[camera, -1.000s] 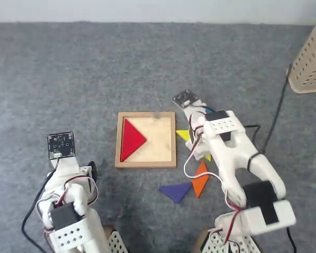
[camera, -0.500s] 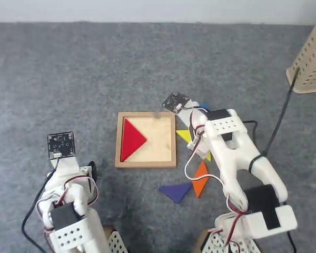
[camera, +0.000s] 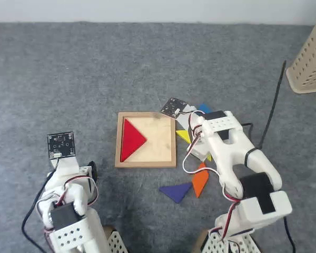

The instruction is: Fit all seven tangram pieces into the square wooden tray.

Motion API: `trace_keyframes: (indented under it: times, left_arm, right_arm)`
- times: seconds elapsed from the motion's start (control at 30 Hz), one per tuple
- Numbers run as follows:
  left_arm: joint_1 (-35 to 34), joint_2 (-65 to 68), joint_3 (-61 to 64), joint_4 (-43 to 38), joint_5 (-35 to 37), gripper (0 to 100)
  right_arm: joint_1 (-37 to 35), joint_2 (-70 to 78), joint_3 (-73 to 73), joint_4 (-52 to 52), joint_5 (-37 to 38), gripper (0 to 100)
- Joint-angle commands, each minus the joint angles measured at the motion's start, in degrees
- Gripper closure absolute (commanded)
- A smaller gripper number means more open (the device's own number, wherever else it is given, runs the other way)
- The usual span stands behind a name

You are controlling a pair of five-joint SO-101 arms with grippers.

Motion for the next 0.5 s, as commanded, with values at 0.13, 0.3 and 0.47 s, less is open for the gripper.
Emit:
trace_keyframes:
  times: [0.13,0.3,0.47]
  left_arm:
    - [0.0,-0.7,-1.1,0.2,0.5,77]
    - [0.0,-0.7,-1.1,0.2,0.5,77]
    - [0.0,-0.7,-1.1,0.2,0.5,77]
  right_arm:
    - [-0.6,1.0,-3.4,-2.5,0.2,67.1]
    - [-0.2,0.7,-3.5,-2.8,-2.0,79.2]
    - [-0.2,0.8,-7.8,1.4,-7.6,78.6]
